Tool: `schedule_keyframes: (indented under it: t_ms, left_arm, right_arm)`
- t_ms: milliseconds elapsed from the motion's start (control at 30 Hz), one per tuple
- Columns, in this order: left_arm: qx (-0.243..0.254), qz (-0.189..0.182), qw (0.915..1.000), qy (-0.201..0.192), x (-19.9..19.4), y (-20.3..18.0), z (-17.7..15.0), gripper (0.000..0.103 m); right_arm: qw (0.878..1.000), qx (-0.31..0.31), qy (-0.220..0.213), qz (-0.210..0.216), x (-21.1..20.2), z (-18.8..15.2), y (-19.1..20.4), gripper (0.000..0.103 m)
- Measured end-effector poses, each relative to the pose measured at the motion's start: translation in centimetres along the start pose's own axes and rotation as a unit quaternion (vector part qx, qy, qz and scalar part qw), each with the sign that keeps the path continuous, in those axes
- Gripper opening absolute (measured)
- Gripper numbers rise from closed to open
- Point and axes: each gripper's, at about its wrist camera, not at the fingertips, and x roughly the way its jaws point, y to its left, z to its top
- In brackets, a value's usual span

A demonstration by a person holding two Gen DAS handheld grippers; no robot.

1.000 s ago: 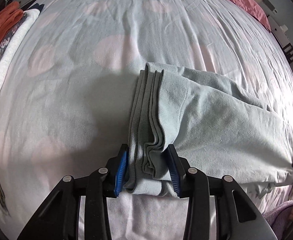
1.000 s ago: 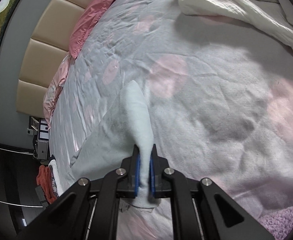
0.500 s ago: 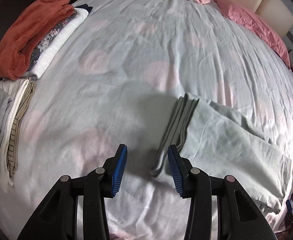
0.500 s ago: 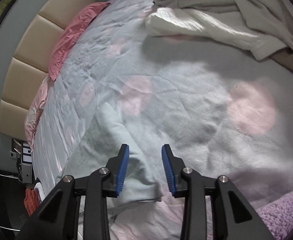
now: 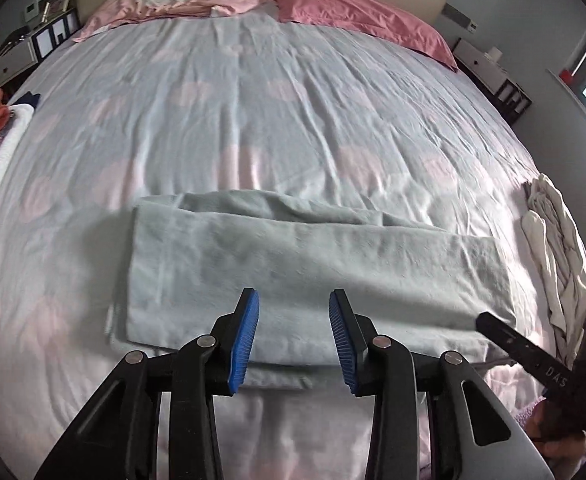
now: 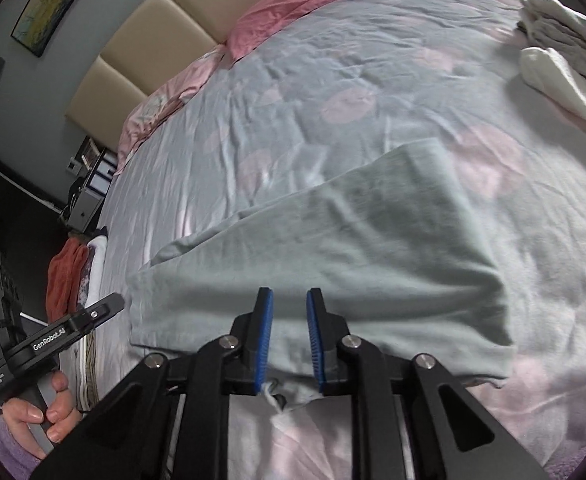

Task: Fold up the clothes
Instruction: 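Release the sweater with the left gripper and smooth the folded stack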

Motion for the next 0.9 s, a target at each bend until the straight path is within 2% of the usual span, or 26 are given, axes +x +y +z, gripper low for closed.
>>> schedule_keyframes:
  t_ms: [100,200,333,467,667,767,900]
  left_arm:
    - [0.025,-0.007,0.9993,0.026,1.8,-2.1,-1.0,0.036]
    - [0.059,0.012,0.9969,0.052,3.5,-3.4,-1.8,0.036]
    - [0.058,0.021,0.9944,0.086,5.4,-3.0,-2.2,0.036]
    - [0.07,0.033,0.9919,0.101,6.5,-3.2,-2.6,0.036]
    - [0.138,0.082,0.9826,0.094,7.1,-5.5,-3.8,0.035]
    - [0.138,0.079,0.9834,0.086,6.6,-5.7,-3.9,0.036]
    - [0.118,0.057,0.9892,0.067,4.9,-5.4,-3.6,0.036]
  right_arm:
    - [0.999,-0.029,0.042,0.013,2.1,-0.8,1.5,0.014]
    - [0.995,-0.049,0.088,-0.005,4.0,-1.7,2.2,0.014]
    - [0.991,-0.041,0.126,-0.021,5.8,-2.2,1.6,0.013]
    - [0.989,-0.045,0.137,-0.028,6.4,-2.5,1.6,0.011]
    - [0.987,-0.064,0.142,-0.04,6.6,-3.2,2.1,0.011]
    - [0.987,-0.065,0.141,-0.039,6.3,-3.4,2.3,0.011]
    - [0.991,-0.047,0.124,-0.021,4.7,-3.6,1.9,0.011]
